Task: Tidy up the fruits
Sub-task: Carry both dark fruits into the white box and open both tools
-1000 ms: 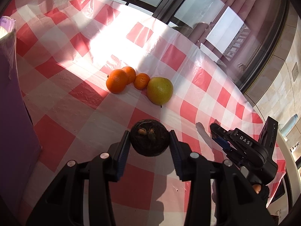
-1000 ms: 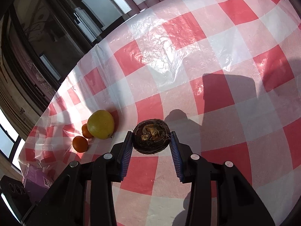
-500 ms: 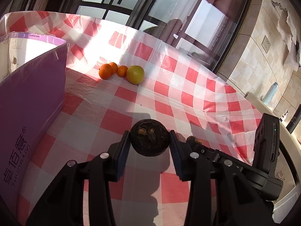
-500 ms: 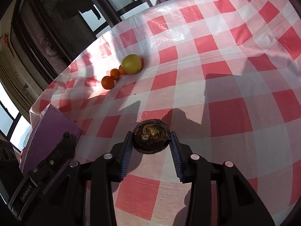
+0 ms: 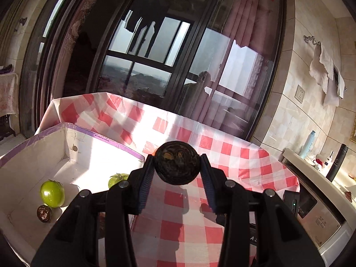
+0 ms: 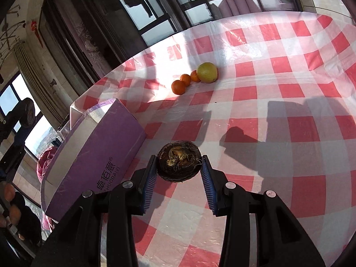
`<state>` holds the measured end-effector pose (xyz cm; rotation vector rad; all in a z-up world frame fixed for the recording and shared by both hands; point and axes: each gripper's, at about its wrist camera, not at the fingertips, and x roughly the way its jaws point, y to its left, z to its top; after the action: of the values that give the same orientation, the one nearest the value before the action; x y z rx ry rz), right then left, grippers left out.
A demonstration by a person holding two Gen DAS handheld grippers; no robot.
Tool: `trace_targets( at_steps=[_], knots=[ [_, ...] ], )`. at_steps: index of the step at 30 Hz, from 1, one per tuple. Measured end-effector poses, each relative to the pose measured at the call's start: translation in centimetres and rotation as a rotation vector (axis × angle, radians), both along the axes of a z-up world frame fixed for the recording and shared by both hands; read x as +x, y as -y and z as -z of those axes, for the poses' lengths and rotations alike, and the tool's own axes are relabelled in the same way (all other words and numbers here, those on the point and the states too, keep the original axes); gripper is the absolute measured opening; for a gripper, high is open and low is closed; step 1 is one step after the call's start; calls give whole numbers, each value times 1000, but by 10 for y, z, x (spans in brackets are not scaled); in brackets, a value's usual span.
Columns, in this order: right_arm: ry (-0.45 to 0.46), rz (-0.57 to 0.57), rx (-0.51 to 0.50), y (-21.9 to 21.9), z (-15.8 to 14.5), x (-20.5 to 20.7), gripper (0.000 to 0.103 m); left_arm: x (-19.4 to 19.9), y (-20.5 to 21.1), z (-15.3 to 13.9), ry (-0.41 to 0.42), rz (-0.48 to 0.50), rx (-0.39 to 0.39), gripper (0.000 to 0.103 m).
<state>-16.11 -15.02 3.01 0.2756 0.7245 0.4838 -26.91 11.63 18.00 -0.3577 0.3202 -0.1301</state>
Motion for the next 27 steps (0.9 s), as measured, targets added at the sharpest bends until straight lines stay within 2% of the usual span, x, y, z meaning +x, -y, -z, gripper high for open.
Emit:
trace_targets(
  at_steps=[4, 8, 12, 14, 16, 18, 21, 24, 27],
  knots=[
    [68, -92, -21, -38, -28, -17, 40, -9, -46, -20, 5, -87, 54, 42],
    [112, -212, -34, -84, -50, -32, 40, -6, -82, -24, -54, -148, 142, 42],
    [149, -332, -76, -134, -67, -43, 40, 14, -107, -19, -156, -177, 282, 42],
    [182, -375, -134, -161, -75, -46, 40, 35, -117, -12, -237, -156, 357, 42],
    [203, -417, -209, -189, -80, -44, 40, 61, -127, 1, -336, -118, 397, 42],
    [201, -453, -315, -218, -78, -33, 40, 90, -136, 18, -450, -51, 390, 42],
    [126, -519, -473, -260, -64, -9, 40, 132, -148, 48, -620, 27, 329, 42],
    [58, -556, -627, -289, -46, 14, 40, 170, -158, 84, -751, 36, 284, 42],
    [11, -577, -728, -305, -32, 33, 40, 199, -166, 119, -865, 70, 220, 42]
  ],
)
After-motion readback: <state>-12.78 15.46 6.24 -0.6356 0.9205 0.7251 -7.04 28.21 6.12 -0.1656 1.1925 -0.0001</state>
